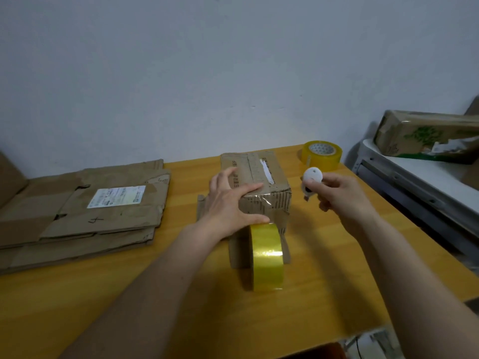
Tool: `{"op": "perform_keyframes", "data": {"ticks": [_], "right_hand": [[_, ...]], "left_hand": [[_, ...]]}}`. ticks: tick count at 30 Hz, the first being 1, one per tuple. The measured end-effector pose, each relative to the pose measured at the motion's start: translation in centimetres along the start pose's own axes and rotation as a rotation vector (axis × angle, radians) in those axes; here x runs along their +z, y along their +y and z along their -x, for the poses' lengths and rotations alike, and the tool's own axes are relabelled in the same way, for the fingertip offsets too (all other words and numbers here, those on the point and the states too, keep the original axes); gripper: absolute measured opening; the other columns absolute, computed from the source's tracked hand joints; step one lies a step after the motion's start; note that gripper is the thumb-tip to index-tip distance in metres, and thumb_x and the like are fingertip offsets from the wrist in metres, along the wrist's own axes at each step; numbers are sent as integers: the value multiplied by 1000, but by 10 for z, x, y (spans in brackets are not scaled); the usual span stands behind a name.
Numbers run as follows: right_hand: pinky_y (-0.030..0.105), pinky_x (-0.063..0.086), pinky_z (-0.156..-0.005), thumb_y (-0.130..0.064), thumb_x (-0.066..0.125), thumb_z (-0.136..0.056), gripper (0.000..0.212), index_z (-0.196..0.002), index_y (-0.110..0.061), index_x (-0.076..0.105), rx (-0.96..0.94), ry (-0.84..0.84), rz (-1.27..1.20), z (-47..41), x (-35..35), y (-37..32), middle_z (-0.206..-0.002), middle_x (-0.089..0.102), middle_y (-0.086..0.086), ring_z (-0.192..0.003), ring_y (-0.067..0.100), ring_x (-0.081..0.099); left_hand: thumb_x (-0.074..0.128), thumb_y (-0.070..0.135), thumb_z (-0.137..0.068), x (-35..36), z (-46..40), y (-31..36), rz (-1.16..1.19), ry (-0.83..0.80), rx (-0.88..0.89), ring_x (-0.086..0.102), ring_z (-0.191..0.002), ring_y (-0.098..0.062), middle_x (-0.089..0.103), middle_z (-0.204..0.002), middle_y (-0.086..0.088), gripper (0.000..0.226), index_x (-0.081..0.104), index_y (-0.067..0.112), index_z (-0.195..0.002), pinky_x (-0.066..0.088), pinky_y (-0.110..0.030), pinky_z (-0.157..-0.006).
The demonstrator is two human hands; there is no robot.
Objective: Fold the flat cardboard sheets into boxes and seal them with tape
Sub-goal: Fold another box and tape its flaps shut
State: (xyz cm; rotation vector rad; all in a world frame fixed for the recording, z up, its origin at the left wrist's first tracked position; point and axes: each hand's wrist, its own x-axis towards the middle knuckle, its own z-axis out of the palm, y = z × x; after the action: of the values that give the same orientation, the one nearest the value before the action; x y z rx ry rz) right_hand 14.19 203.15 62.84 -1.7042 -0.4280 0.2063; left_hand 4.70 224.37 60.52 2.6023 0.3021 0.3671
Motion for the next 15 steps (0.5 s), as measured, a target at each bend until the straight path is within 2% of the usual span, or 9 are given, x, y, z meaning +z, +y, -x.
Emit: {"op": "perform_keyframes", "data": {"ticks": [2,5,8,10,11,13,15], "right_hand": [[24,43,-51,-23,67,-86,18,-91,-7,72,-29,-93,-176,16,3,-11,-64,60,1,-56,11,49],[23,49,-53,-15,63,-88,21,-101,2,63,-67,-190,-237,31,16,-14,-70,67,9,-61,15,60],[31,54,-68,-10,58,-92,17,-103,2,57,-131,-188,-91,35,33,-14,-90,69,19,-77,22,66],[45,50,-74,-11,58,-92,14,-99,2,57,-207,-181,67,34,43,-16,-93,63,24,-80,32,58],[47,47,-73,-12,58,-92,12,-96,0,58,-229,-180,119,32,47,-16,-91,60,23,-79,32,54],[45,44,-69,-16,59,-92,8,-92,-8,58,-238,-165,170,29,51,-15,-84,58,13,-75,25,51],[36,40,-64,-18,60,-92,7,-88,-14,57,-244,-150,215,25,53,-11,-78,55,3,-69,15,48]], "left_hand": [[79,63,-57,0,1,2,12,5,-20,5,-138,-14,10,-149,13,77,50,54,-128,23,-46,-113],[82,59,-55,1,2,4,64,26,-59,6,-138,-15,11,-148,13,76,53,53,-126,22,-46,-115],[86,51,-55,5,7,11,118,84,-83,7,-138,-16,12,-149,10,77,56,46,-126,22,-48,-116],[88,46,-56,6,9,16,150,123,-125,6,-140,-18,9,-151,7,86,51,39,-133,23,-49,-116],[89,44,-56,7,12,18,167,153,-160,6,-141,-18,8,-152,6,96,43,36,-139,23,-47,-117],[91,38,-55,11,20,20,279,298,-272,17,-135,-15,12,-151,3,113,26,34,-148,27,-37,-113],[91,33,-57,17,33,21,560,450,-437,37,-121,-10,27,-142,0,112,22,33,-146,42,-27,-97]]}}
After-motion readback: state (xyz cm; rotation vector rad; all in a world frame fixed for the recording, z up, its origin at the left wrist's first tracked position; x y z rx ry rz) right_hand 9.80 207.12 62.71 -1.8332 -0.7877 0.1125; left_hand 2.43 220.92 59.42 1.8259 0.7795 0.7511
